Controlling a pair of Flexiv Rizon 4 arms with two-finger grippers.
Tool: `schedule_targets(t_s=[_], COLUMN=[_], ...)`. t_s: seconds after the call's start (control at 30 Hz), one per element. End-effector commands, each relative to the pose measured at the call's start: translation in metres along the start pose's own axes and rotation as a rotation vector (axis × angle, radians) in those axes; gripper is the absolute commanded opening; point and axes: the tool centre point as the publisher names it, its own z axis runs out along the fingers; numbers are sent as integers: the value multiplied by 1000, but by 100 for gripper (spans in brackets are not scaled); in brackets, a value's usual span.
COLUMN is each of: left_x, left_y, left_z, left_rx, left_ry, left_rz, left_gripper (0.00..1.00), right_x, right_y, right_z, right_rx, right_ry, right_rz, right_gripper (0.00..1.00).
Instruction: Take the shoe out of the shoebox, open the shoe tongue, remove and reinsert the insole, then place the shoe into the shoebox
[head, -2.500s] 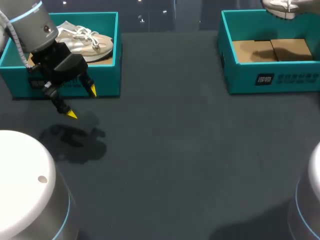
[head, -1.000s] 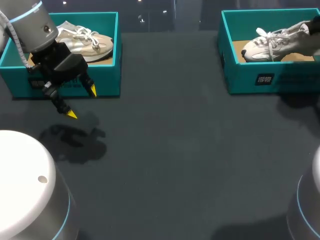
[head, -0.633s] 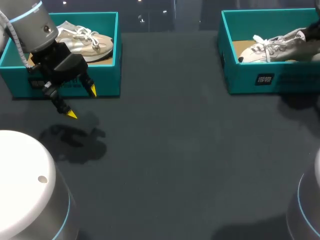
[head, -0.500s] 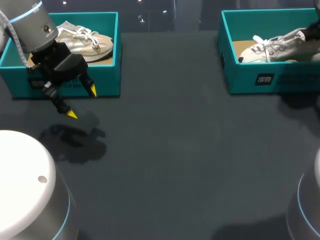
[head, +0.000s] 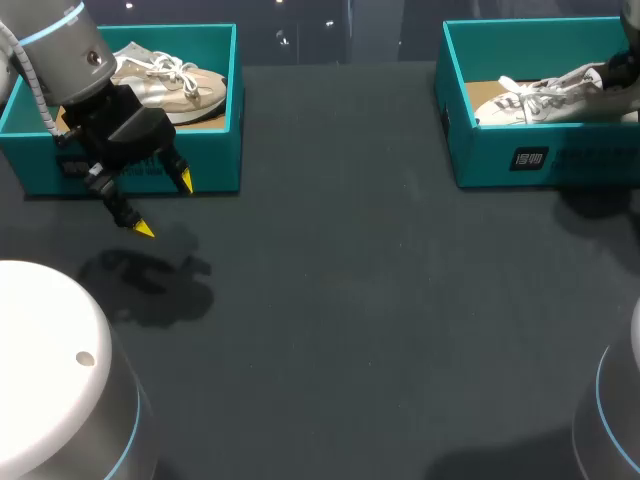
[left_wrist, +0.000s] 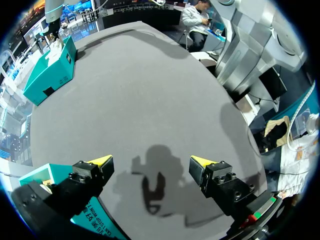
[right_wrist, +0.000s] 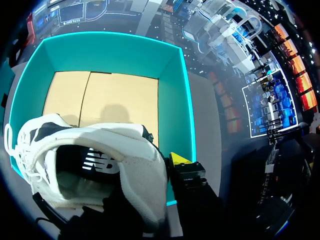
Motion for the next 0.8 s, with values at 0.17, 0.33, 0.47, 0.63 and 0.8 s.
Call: schedule_targets(t_s=[0.17,0.33,0.47,0.63,0.8], left_x=[1,1,1,1,1], left_y=[1,1,1,1,1], left_z=[0,0,0,0,0], left_rx=[-2,-2,-2,-2,-2], left_ry=[0,0,0,0,0], left_rz=[1,1,1,1,1], left_gripper=[100,100,100,100,100], right_x=[7,10,14,15,8], right_y=[-4,-8,-9,-8,-5], right_z=[12,21,28,38,42], right_rx=[10,10,17,35,56], right_ry=[0,1,1,14,11], right_rz=[-14,-18,-19,-4,12], right_gripper=[0,0,0,0,0])
